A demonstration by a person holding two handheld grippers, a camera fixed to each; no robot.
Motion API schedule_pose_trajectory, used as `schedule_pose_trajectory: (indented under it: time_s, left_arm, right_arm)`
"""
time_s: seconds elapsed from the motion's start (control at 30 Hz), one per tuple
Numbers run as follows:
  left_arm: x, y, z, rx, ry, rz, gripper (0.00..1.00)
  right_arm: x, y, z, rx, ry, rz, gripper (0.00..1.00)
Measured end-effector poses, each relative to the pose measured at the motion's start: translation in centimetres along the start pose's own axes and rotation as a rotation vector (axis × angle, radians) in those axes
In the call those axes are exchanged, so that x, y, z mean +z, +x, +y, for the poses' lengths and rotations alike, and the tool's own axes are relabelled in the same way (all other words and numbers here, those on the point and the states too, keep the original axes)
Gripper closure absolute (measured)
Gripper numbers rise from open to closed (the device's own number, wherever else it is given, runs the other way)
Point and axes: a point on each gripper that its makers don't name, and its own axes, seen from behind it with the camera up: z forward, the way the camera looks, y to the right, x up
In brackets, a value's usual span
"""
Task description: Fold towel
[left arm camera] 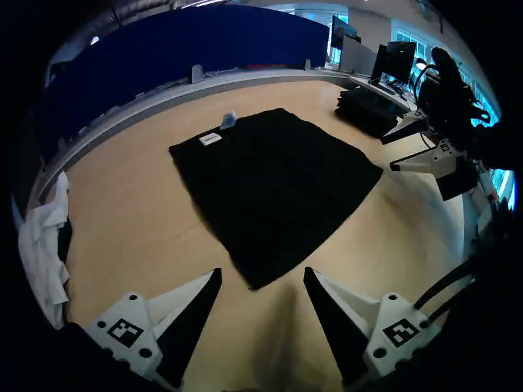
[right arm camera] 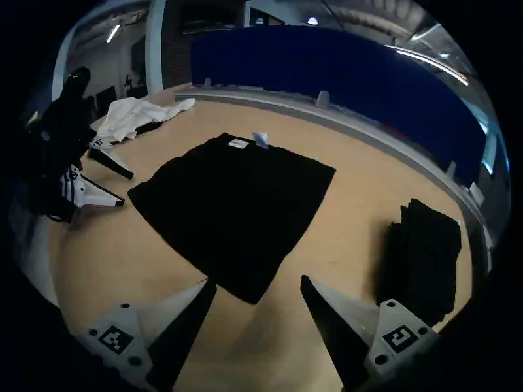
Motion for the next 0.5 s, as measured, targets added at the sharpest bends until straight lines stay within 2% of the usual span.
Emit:
schedule_pose_trajectory:
  time_s: [0.1,0.3,0.5]
  left_arm:
    - [0.3,-0.3,0.1,-0.011,-0.003,-0.017,0.08]
    - [0.6,-1.0,0.2,0.001,0.002,-0.044,0.13]
    - [0.6,-1.2,0.4,0.013,0.017,-0.058,0.25]
  right_arm:
    - [0.3,-0.6,0.0,0.007,0.003,-0.013,0.02]
    - [0.7,-1.6,-0.1,0.016,0.008,-0.04,0.17]
    - [1.1,-2.2,-0.4,0.009,0.02,-0.061,0.31]
